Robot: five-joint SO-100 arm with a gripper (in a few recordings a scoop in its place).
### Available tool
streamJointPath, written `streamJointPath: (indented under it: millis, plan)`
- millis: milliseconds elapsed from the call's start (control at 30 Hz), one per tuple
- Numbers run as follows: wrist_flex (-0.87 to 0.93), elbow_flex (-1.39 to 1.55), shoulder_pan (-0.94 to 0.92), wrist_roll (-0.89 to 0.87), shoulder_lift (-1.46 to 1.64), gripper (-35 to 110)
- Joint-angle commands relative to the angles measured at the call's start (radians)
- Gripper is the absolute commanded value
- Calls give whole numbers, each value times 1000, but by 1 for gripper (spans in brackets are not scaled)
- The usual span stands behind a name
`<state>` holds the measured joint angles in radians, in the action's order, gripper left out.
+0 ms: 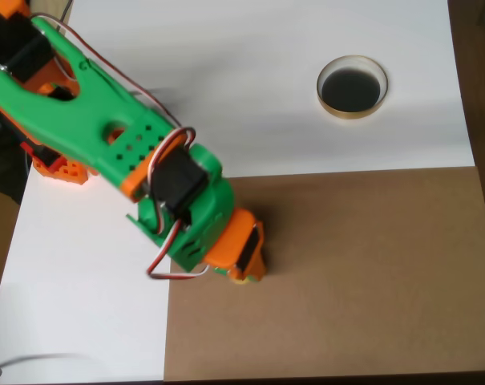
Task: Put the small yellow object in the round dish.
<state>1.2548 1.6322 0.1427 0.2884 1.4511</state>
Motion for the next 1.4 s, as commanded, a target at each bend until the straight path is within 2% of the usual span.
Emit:
streamJointPath:
  millis: [0,567,867,1367]
  plan:
    - [18,-72,77,17,28,0]
    - [123,-158,442,84,48,-1]
    - [147,-241,538,92,38,-1]
    - [169,-491,719,-25,-89,-1]
